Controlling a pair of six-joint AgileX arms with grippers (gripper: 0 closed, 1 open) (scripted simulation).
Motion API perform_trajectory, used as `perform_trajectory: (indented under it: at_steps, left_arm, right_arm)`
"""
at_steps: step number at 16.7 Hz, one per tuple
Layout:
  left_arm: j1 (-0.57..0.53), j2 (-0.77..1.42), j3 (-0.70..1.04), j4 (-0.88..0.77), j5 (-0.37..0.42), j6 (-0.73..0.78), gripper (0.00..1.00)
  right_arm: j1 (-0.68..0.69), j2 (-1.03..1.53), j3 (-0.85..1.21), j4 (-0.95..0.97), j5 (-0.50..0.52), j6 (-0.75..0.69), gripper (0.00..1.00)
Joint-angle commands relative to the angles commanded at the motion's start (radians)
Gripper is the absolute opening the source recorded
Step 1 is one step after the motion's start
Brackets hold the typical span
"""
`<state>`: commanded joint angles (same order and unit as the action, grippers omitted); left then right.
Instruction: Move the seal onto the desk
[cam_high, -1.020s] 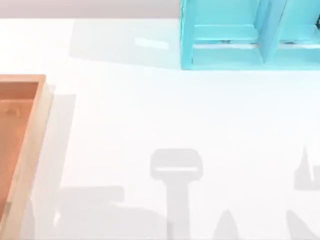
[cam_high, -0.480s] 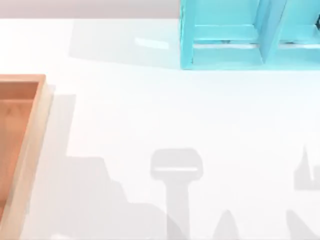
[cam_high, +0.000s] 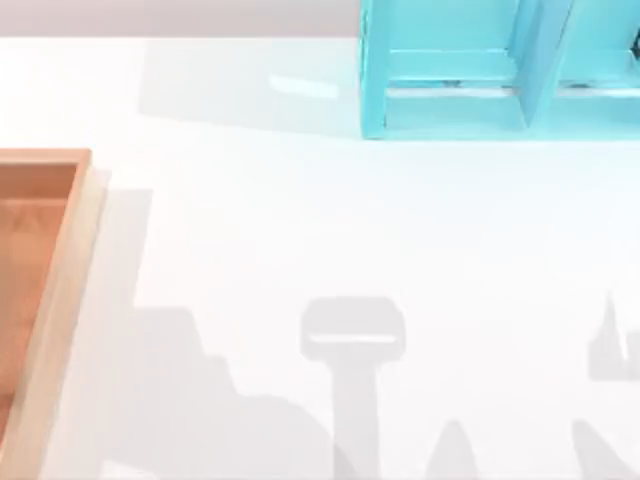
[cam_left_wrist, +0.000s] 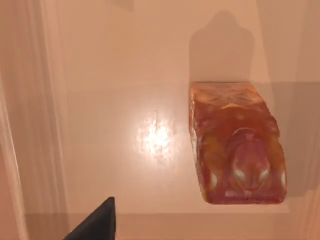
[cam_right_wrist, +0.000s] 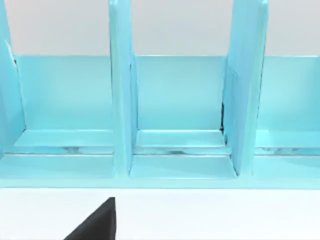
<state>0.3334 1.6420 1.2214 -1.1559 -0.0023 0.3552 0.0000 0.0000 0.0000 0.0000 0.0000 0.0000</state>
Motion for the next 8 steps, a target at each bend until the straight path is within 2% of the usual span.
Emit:
perform_trajectory:
  at_steps: [8]
  left_arm:
    - [0.006,0.088,-0.179,0.271,0.000,0.008,1.00]
  right_arm:
    - [0.000,0.000,0.000,0.000,0.000,0.000,1.00]
